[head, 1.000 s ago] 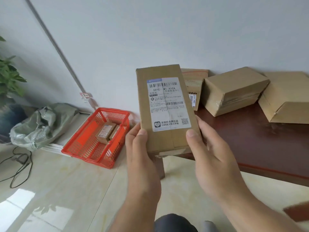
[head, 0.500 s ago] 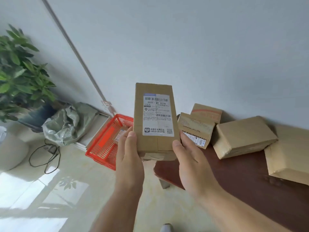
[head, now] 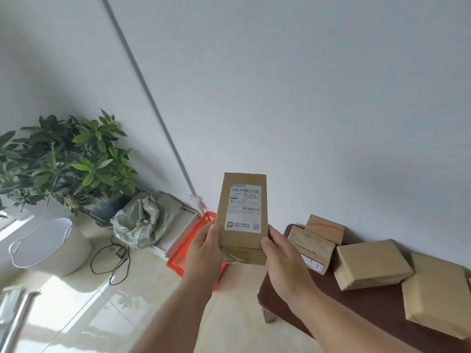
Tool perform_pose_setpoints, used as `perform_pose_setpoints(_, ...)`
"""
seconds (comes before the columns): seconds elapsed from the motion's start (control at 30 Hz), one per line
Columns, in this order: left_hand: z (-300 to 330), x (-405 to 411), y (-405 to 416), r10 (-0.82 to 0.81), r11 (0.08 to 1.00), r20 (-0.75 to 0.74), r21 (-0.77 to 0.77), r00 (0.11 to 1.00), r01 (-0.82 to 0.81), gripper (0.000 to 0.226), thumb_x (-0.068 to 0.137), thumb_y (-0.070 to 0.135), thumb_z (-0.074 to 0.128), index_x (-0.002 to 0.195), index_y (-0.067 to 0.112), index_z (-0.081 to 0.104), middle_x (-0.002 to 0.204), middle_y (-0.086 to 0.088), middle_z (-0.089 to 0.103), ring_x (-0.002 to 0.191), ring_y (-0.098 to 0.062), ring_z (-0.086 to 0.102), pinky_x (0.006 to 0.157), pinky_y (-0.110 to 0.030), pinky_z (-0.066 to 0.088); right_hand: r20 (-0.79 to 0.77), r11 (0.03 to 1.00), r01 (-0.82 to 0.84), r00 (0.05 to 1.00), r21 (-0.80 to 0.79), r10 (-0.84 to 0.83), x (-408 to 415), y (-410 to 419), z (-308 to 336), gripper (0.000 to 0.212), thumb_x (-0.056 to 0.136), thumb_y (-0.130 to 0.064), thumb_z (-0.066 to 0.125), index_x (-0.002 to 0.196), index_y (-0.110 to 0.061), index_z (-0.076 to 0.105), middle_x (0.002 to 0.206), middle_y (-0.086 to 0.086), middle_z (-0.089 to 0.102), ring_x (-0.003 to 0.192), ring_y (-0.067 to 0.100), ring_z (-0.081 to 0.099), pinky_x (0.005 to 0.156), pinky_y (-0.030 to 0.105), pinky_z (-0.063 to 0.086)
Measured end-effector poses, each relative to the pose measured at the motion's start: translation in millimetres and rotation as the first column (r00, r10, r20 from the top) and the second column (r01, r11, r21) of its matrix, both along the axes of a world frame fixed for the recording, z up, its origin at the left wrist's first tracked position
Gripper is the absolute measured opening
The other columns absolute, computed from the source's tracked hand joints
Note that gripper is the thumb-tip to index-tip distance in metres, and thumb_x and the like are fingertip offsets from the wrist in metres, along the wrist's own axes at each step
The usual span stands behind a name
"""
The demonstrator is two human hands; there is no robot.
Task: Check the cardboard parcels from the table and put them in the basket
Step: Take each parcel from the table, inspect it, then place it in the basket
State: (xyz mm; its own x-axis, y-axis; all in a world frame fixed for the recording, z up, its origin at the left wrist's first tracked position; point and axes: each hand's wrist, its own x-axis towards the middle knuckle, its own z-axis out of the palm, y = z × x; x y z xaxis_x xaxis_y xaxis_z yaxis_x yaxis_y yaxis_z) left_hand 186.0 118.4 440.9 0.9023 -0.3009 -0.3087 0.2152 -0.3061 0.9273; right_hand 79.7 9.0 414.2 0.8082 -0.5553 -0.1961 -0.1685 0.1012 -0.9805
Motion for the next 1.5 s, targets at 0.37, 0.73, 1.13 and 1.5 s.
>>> perform_pose_setpoints(0.37, -19.7, 160.1, 85.4, -0.105, 0.994, -0.036, 0.005, 0.994, 0.105, 0.031, 0.11, 0.028, 0.048, 0.12, 0.04, 0.074, 0.104, 0.016, 0.08, 0.102, -0.009, 0.074, 0.095, -0.035, 0.059, -0.128, 0.997, 0.044, 0.99, -0.064, -0.052, 150.7, 71.9, -11.3, 0.041, 0.112, -0.019, 0.042, 0.128, -0.047, 0.067, 0.119, -0.03, 0.072, 0.115, -0.009, 0.063, 0.089, 0.011, 0.048)
perform_pose_setpoints(0.73, -78.5, 341.9, 153.3, -0.265, 0.949, -0.081, 0.157, 0.961, 0.275, 0.039, 0.109, 0.018, 0.047, 0.106, 0.045, 0.075, 0.097, 0.026, 0.076, 0.091, 0.004, 0.069, 0.075, -0.02, 0.048, -0.253, 0.987, 0.144, 0.96, 0.067, -0.123, 312.2, 148.1, -71.6, 0.045, 0.108, -0.011, 0.046, 0.122, -0.047, 0.071, 0.113, -0.034, 0.073, 0.109, -0.011, 0.066, 0.085, 0.01, 0.049)
perform_pose_setpoints(1.13, -208.4, 470.3, 99.3, -0.327, 0.843, -0.221, 0.372, 0.919, 0.389, 0.044, 0.108, 0.014, 0.048, 0.11, 0.051, 0.072, 0.097, 0.03, 0.076, 0.097, 0.001, 0.069, 0.076, -0.016, 0.052, -0.395, 0.956, 0.23, 0.908, 0.184, -0.142, 434.8, 88.5, -221.2, 0.036, 0.108, -0.019, 0.047, 0.121, -0.037, 0.076, 0.114, -0.02, 0.077, 0.11, 0.008, 0.072, 0.1, 0.039, 0.059)
perform_pose_setpoints(1.5, -410.5, 555.7, 90.5, -0.363, 0.769, -0.278, 0.451, 0.89, 0.454, 0.046, 0.105, 0.01, 0.051, 0.108, 0.054, 0.066, 0.085, 0.032, 0.074, 0.092, -0.004, 0.071, 0.071, -0.022, 0.053, -0.533, 0.909, 0.346, 0.827, 0.23, -0.18, 516.7, 96.6, -418.2, 0.03, 0.105, -0.008, 0.055, 0.124, -0.027, 0.068, 0.113, -0.015, 0.077, 0.11, 0.005, 0.071, 0.105, 0.036, 0.055)
